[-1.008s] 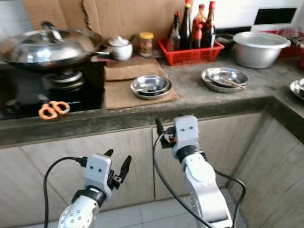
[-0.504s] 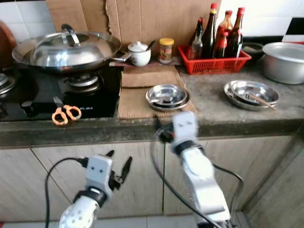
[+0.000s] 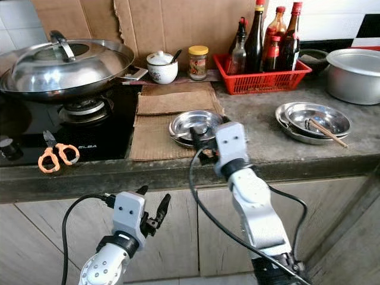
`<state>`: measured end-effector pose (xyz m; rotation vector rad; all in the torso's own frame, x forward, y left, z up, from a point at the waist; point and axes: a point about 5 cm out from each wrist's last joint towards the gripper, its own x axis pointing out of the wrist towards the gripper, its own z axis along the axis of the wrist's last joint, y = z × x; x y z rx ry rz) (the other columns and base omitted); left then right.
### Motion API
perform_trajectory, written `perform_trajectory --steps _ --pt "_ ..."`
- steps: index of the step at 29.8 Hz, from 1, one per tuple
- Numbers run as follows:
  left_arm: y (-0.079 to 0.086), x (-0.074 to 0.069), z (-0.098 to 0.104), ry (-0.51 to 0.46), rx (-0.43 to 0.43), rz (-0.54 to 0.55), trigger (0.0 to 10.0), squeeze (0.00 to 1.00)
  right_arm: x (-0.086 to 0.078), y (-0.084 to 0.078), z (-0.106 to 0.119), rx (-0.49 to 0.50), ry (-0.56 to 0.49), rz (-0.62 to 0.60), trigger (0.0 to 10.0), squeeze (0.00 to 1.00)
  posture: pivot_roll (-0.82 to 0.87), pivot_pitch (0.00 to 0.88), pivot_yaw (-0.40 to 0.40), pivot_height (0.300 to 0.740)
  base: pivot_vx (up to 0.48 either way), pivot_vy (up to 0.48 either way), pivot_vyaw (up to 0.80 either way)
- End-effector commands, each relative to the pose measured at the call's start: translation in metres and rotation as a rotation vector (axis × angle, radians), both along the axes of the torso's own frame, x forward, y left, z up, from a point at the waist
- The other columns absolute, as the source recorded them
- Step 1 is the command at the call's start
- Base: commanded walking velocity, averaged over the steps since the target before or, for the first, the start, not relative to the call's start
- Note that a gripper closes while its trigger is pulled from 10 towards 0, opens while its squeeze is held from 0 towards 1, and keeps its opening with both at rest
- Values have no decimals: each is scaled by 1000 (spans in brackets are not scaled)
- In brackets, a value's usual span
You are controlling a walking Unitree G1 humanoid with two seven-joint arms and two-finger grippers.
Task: Kitchen organization
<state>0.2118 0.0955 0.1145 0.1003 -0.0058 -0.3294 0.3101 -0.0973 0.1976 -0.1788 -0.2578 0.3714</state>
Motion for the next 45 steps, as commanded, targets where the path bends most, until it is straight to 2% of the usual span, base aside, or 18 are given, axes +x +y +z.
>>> perform_trajectory --steps 1,5,11,16,23,30,39,44,45 --pt "-4 -1 10 -53 -20 -27 10000 0 5 -1 1 -35 9 -1 10000 0 51 39 -20 740 0 0 0" --pt "-8 -1 11 -58 -31 -41 10000 0 10 3 3 -71 8 35 10000 0 49 43 -18 740 0 0 0" --pt "-6 -2 10 -52 -32 -30 10000 0 12 17 11 -113 6 113 10000 0 50 54 -28 740 0 0 0" --pt "-9 -3 11 -60 -41 -36 10000 0 15 29 6 -162 20 158 10000 0 53 59 -36 740 0 0 0" --pt "-10 -3 13 -67 -46 -35 10000 0 21 34 0 -252 24 155 10000 0 54 66 -42 740 0 0 0" --pt "-11 -4 13 -68 -46 -33 10000 0 32 35 4 -313 -1 102 10000 0 58 68 -48 740 0 0 0" --pt "-11 -5 14 -77 -46 -28 10000 0 36 39 6 -326 -22 108 10000 0 61 71 -55 740 0 0 0" --pt "-17 -9 24 -156 -54 -71 10000 0 38 41 7 -327 -24 103 10000 0 63 69 -59 740 0 0 0" --pt "-18 -10 26 -167 -65 -71 10000 0 39 41 7 -325 -25 102 7608 0 64 66 -61 740 0 0 0"
